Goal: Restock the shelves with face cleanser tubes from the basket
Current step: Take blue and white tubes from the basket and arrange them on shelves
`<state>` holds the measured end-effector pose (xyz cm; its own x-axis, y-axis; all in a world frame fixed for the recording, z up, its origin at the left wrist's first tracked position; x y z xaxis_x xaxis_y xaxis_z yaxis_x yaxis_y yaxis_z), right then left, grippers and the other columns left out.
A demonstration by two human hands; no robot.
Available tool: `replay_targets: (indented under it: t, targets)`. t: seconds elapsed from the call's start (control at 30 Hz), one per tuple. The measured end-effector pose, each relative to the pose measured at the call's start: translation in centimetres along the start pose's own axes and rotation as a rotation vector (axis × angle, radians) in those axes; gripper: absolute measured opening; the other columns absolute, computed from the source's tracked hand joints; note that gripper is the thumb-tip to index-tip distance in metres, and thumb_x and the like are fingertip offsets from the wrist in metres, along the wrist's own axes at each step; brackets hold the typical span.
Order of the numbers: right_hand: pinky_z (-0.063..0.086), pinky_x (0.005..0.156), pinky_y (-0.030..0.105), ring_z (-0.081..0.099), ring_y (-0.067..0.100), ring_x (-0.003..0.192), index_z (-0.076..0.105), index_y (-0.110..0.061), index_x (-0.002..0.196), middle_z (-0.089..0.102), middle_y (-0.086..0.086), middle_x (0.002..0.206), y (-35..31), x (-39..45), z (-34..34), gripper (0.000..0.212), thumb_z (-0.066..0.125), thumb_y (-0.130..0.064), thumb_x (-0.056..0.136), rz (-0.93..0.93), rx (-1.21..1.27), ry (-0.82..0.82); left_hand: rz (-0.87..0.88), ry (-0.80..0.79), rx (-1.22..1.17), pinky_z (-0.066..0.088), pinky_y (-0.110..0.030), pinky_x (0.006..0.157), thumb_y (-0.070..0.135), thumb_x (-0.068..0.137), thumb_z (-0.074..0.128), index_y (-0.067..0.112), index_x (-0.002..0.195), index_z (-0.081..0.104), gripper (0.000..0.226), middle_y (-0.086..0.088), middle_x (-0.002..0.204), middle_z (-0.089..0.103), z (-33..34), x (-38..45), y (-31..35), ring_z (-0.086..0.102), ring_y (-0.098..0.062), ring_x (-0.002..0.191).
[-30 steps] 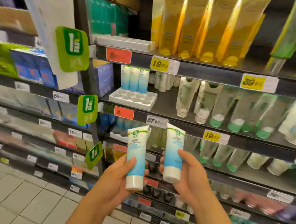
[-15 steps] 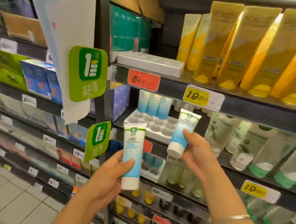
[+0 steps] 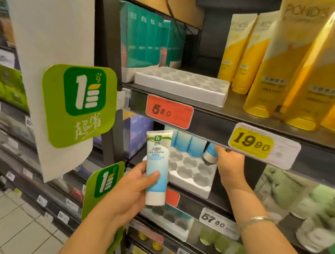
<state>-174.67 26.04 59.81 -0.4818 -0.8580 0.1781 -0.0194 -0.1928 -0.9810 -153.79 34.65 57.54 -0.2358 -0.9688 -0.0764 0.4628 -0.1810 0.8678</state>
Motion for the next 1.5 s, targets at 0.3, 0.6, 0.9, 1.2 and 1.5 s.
replay_targets:
  t: [0.3,0.6,0.9,1.2,1.5]
  targets:
    - [0.048,0.094,0.044,0.060,0.029,0.102,0.060,0.002,0.103,0.063,0.020,0.108,0.6,-1.1,0.3,0.021,0.062,-0.012,0.087,-0.049,-0.288,-0.008,-0.044,-0.111,-0.015,0.056,-0.029,0.060,0.016,0.069,0.060,0.011,0.117,0.055,0.048,-0.004,0.087,0.072,-1.6,1.9,1.6,0.069,-0.014,0.074]
    - [0.046,0.089,0.031,0.057,0.022,0.104,0.054,0.000,0.116,0.061,0.015,0.117,0.7,-2.2,0.6,0.035,0.065,-0.009,0.084,-0.132,-0.388,0.057,-0.071,-0.184,-0.047,0.057,-0.029,0.068,0.015,0.072,0.058,0.012,0.119,0.055,0.047,-0.003,0.089,0.071,-2.3,2.0,1.6,0.067,-0.013,0.078]
    - [0.047,0.095,0.040,0.059,0.028,0.108,0.056,-0.002,0.119,0.061,0.016,0.119,0.0,-2.6,0.3,0.038,0.065,-0.013,0.084,0.005,-0.524,0.044,-0.063,-0.220,-0.044,0.057,-0.029,0.067,0.015,0.071,0.057,0.010,0.122,0.053,0.052,-0.004,0.088,0.071,-1.6,2.1,2.1,0.066,-0.014,0.078]
    - [0.052,0.083,0.037,0.061,0.018,0.088,0.062,-0.018,0.096,0.066,0.004,0.097,-4.3,-7.5,2.9,0.011,0.063,-0.024,0.086,-0.089,-0.353,-0.157,0.001,-0.245,0.060,0.057,-0.028,0.066,0.012,0.070,0.060,0.012,0.122,0.053,0.052,-0.005,0.092,0.071,-1.2,3.3,2.6,0.067,-0.014,0.078]
    - [0.050,0.096,0.037,0.065,0.021,0.104,0.067,-0.016,0.105,0.069,0.007,0.110,-5.5,-7.4,5.9,0.021,0.066,-0.020,0.084,0.084,-0.144,-0.487,0.225,-0.148,0.316,0.051,-0.012,0.069,0.008,0.072,0.070,0.028,0.109,0.059,0.043,0.010,0.095,0.072,-0.6,5.0,3.6,0.067,-0.001,0.087]
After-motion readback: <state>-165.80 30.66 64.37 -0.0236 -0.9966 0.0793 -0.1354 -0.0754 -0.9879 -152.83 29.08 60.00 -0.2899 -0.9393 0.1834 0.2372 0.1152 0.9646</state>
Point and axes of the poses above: each hand's wrist, its own x-axis towards the middle knuckle, its own z-axis out of the palm, y = z × x, the point moved 3 cm from there along x, towards the middle knuckle
